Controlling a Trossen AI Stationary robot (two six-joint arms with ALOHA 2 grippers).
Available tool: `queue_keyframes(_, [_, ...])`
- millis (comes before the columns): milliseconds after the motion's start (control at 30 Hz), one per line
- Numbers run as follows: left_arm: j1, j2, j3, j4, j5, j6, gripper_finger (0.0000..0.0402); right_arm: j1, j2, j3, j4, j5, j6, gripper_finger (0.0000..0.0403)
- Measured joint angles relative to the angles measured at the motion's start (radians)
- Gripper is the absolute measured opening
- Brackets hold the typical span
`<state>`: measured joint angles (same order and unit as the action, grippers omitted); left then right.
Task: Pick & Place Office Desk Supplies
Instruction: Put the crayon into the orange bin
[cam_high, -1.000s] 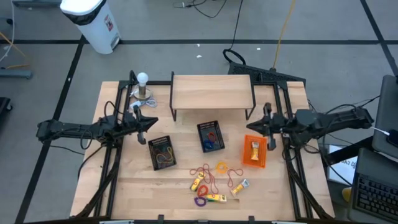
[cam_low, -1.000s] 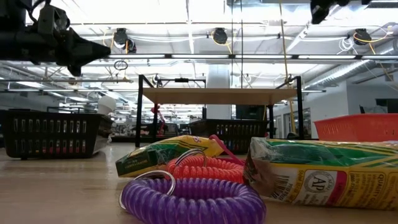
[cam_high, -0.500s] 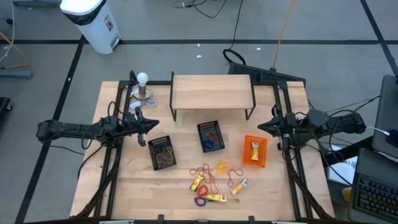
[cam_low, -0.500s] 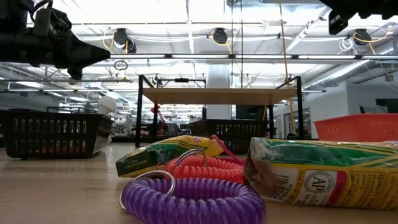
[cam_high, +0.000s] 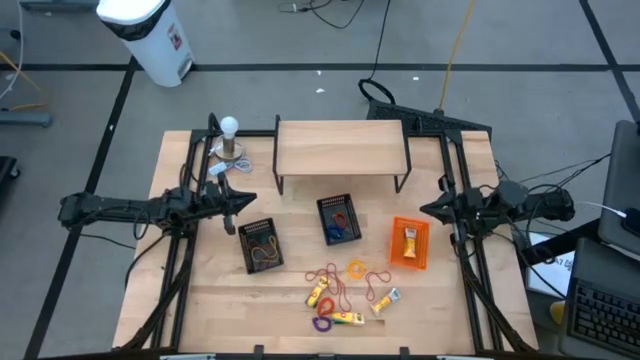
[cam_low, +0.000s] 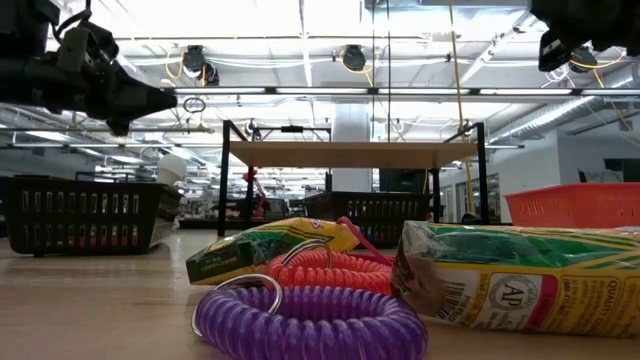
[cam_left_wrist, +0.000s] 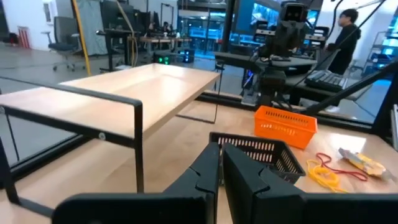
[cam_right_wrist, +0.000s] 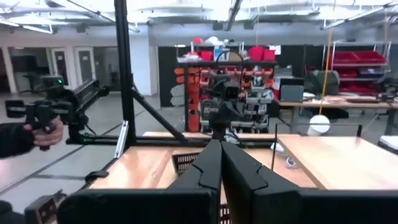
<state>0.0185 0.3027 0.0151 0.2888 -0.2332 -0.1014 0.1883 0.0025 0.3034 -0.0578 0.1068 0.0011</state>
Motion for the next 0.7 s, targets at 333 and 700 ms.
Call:
queue_keyframes(333, [-0.018,0.032,0.040,-0.033,0.000,-0.080,0.0019,-0.004,0.002,-0.172,0.205,0.024,-0.103,0.0001])
queue_keyframes(700, [-0.111,0.112,0.264,-0.210,-0.077,-0.001,0.0019,-0.005,0.001,-0.162,0.212,-0.060,-0.015,0.0001])
